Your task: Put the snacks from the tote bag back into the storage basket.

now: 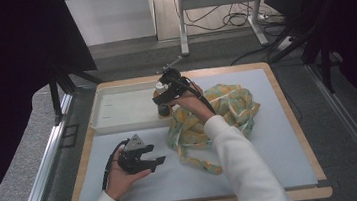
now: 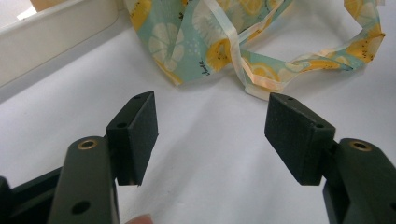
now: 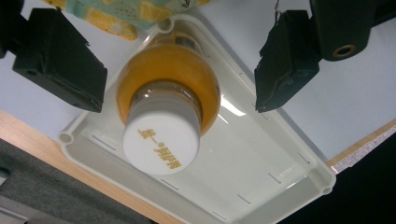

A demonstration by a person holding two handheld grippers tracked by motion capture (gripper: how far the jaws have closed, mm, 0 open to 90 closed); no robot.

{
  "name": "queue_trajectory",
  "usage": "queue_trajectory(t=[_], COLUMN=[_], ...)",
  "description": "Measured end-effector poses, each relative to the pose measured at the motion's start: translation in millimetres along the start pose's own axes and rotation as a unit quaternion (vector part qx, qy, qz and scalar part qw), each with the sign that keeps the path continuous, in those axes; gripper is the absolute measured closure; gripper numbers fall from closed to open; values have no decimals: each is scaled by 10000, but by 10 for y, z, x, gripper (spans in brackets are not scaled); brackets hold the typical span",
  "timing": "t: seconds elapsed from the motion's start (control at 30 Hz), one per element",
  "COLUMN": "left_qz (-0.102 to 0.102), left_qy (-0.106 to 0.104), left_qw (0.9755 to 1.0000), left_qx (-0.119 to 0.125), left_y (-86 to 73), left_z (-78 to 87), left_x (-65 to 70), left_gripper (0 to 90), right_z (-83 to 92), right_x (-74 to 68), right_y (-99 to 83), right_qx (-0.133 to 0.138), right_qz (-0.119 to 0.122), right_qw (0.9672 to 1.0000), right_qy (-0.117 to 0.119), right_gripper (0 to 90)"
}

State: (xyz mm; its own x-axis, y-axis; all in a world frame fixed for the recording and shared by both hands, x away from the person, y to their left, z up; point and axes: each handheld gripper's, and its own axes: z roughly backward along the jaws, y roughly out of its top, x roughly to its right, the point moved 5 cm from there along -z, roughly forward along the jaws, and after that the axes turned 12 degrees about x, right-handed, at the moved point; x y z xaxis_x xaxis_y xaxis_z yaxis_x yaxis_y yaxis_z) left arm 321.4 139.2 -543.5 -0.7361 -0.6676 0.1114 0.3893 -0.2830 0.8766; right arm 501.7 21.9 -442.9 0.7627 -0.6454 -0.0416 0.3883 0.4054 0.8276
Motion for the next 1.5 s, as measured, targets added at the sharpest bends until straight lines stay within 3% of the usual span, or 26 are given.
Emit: queue_trajectory(t=[0.3,0.47,0.8,1.17,1.5], left_qz=[42,56,87,76,95], left_qy=[42,100,164,178,209], left_qw=[10000,9999,9998,9997,9996], left_qx=[-14,25,-51,-137,-168], left_y=[-37,-37,-63,-85,-94], left_z=[13,47,27,0,-8], left_x=[-20,-30,-53,-58,-67], left_gripper=[352,352,352,351,351], right_z=[339,558,948,1347,1518], right_x=[36,68,112,209,289], right_y=[-28,-132,-521,-985,-1265], right_qx=[191,247,259,298,262], right_qz=[30,34,72,-43,-192], right_qw=[9998,9997,9996,9995,9993], right_qy=[40,54,22,-76,-178], right_gripper=[171,171,172,172,172])
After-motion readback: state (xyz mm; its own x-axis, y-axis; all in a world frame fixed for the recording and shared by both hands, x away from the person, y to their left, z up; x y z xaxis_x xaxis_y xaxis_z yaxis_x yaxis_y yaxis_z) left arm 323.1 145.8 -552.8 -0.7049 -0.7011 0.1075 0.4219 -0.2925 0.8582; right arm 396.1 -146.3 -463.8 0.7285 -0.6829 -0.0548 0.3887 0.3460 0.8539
